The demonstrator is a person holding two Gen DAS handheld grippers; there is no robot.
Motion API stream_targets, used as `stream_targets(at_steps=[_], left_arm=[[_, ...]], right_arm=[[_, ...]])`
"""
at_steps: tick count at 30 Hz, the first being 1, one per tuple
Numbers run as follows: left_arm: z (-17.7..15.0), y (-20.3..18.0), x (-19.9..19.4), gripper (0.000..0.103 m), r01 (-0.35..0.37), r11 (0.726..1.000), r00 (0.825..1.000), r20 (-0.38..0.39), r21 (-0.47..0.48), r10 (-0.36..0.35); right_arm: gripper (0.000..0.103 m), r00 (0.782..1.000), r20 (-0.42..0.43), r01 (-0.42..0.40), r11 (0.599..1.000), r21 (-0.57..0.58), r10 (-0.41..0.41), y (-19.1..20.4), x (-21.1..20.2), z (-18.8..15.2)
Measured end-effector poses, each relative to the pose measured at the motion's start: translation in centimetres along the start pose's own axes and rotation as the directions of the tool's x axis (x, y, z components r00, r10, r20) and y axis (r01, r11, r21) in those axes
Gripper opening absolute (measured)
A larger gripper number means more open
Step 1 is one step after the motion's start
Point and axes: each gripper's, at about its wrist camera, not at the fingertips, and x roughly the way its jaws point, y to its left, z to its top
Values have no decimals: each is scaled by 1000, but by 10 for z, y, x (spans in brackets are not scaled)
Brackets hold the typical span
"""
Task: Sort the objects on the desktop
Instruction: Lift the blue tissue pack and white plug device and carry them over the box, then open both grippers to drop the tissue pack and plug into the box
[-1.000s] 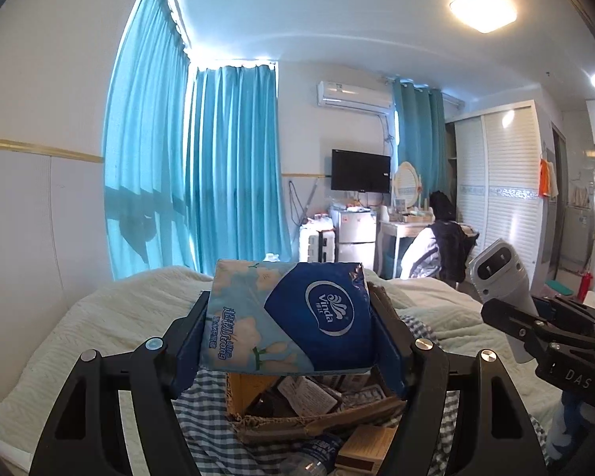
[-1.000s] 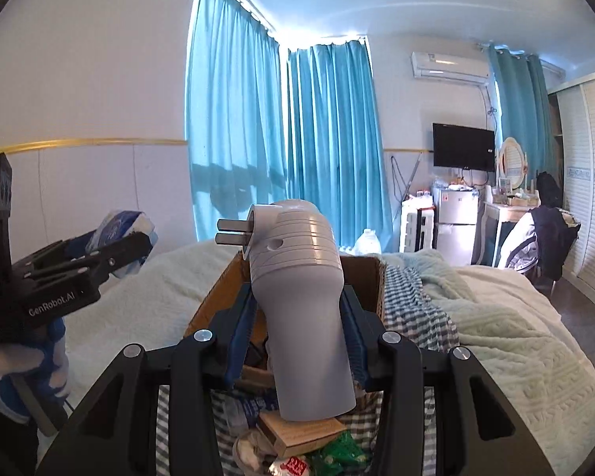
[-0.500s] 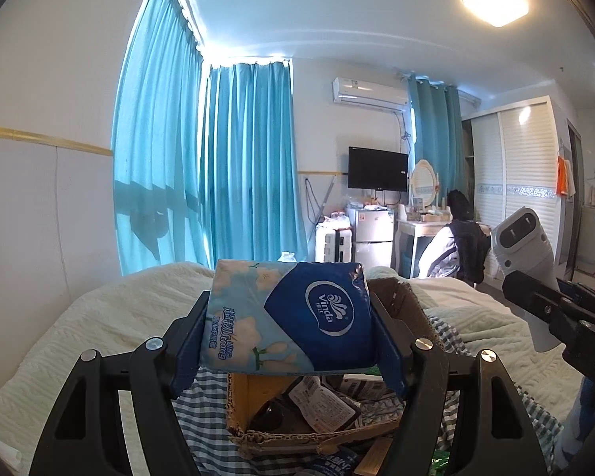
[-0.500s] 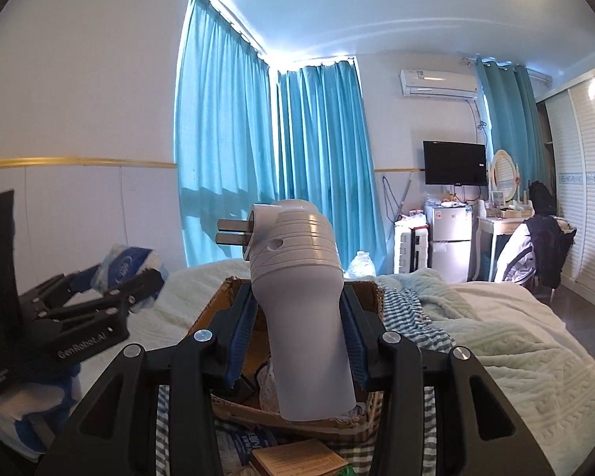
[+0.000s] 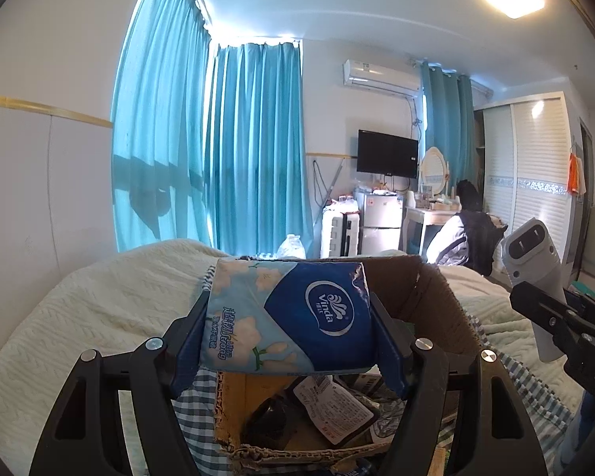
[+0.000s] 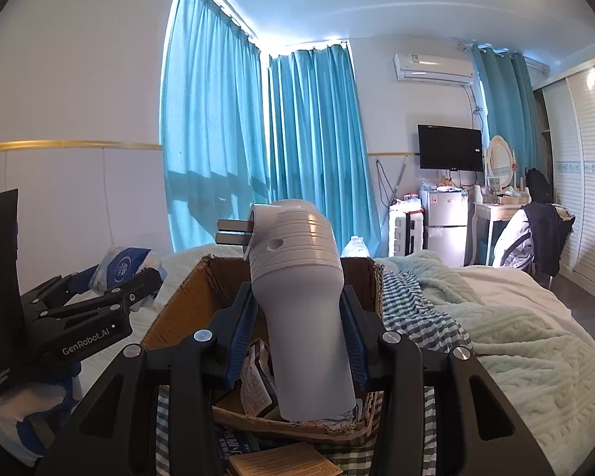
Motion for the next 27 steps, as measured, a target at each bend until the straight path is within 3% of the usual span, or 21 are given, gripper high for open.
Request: stream_targets(at_steps=[16, 27], left_arm=[[-30, -2, 57, 74, 16, 1000, 989, -145, 20, -13], [-43, -10, 85, 74, 32, 998, 967, -255, 59, -16]], right_arm=[[41, 987, -159, -20, 1000, -2, 19, -12, 63, -33], [41, 958, -288, -9, 1000, 15, 13, -24, 105, -49]])
